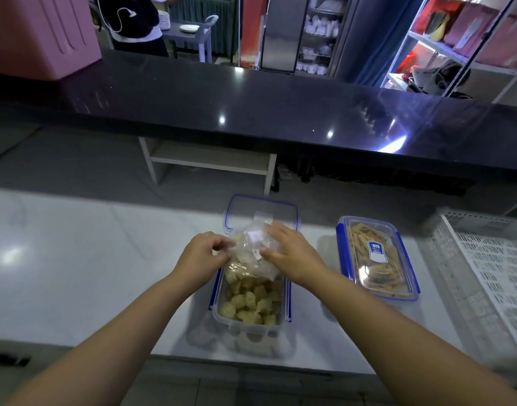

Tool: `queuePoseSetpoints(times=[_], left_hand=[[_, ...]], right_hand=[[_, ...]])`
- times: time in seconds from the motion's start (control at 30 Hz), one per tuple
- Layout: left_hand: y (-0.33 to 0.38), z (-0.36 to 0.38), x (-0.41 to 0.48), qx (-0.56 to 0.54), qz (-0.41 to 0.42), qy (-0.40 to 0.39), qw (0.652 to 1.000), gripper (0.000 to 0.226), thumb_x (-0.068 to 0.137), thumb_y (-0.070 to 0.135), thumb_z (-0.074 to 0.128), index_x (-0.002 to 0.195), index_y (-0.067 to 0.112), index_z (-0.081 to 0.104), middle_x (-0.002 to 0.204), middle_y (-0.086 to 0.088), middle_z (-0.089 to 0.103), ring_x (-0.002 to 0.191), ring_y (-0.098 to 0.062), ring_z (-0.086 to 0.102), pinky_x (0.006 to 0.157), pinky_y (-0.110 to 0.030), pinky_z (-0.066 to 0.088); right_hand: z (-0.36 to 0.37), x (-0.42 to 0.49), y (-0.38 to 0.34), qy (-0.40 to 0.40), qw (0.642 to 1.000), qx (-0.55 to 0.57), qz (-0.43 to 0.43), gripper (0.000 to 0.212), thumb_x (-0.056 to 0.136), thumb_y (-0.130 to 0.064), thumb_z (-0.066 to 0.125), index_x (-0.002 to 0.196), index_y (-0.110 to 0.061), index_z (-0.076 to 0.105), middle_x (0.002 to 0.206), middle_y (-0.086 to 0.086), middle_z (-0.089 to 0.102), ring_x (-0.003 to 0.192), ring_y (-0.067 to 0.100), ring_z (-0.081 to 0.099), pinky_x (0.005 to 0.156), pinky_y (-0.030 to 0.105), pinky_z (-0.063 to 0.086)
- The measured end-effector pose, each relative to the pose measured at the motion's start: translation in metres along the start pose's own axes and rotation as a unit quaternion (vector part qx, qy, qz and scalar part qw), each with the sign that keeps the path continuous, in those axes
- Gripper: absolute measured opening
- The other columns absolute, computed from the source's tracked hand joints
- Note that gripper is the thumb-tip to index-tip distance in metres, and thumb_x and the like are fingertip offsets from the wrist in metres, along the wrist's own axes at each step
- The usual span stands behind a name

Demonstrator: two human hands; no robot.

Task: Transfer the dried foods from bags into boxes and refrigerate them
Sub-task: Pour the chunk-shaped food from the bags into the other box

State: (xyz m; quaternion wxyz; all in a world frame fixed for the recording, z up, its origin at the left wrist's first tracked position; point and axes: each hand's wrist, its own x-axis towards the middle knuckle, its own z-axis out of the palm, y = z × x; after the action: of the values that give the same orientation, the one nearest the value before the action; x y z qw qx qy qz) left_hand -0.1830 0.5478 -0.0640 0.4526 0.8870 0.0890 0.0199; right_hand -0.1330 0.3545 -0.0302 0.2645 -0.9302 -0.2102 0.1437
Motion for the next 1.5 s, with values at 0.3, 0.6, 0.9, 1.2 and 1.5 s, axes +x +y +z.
queuePoseSetpoints(times=[0.3,0.6,0.9,1.2,1.5], left_hand=[[0.002,0.002,-0.015,-0.011,-0.009,-0.025,1.0,0.006,0.081,0.014,0.07,0.083,0.017,0.074,0.081,0.004,0.059,0.074,-0.006,0.054,0.07,-0.018,0.043],[0.002,-0.001,-0.033,0.004,-0.019,-0.096,0.995,0.026,0.078,0.01,0.071,0.065,0.032,0.065,0.069,0.01,0.065,0.067,-0.005,0.059,0.065,-0.018,0.046],[0.001,0.012,-0.041,0.006,-0.033,-0.025,0.999,0.029,0.077,0.01,0.072,0.061,0.03,0.058,0.065,0.011,0.061,0.061,-0.002,0.053,0.055,-0.007,0.039],[0.018,0.02,-0.012,-0.034,-0.045,-0.013,0.998,0.023,0.08,0.013,0.069,0.064,0.027,0.059,0.072,0.008,0.065,0.067,-0.008,0.059,0.061,-0.014,0.044],[0.015,0.008,-0.027,-0.004,0.001,-0.039,0.999,0.014,0.081,0.018,0.07,0.07,0.026,0.066,0.081,0.01,0.059,0.079,-0.007,0.054,0.067,-0.015,0.038]], right_hand=[[0.019,-0.021,0.011,0.053,0.998,0.04,-0.003,0.054,0.088,-0.035,0.062,0.139,-0.025,0.045,0.142,-0.009,0.046,0.129,0.013,0.033,0.108,0.029,0.03],[0.03,-0.047,0.015,0.055,0.996,0.074,-0.003,0.051,0.084,-0.037,0.066,0.132,-0.025,0.054,0.128,-0.01,0.056,0.114,0.008,0.044,0.098,0.027,0.04],[0.04,-0.043,0.015,0.079,0.996,0.038,-0.029,0.048,0.084,-0.033,0.068,0.129,-0.025,0.053,0.124,-0.009,0.052,0.112,0.011,0.041,0.091,0.021,0.035],[0.008,-0.004,0.017,0.069,0.998,-0.006,0.006,0.05,0.087,-0.023,0.066,0.134,-0.024,0.05,0.132,-0.003,0.052,0.121,0.017,0.043,0.099,0.029,0.037],[0.004,-0.032,0.015,0.043,0.998,0.048,0.003,0.052,0.087,-0.032,0.064,0.136,-0.028,0.048,0.132,-0.006,0.051,0.121,0.014,0.045,0.102,0.037,0.042]])
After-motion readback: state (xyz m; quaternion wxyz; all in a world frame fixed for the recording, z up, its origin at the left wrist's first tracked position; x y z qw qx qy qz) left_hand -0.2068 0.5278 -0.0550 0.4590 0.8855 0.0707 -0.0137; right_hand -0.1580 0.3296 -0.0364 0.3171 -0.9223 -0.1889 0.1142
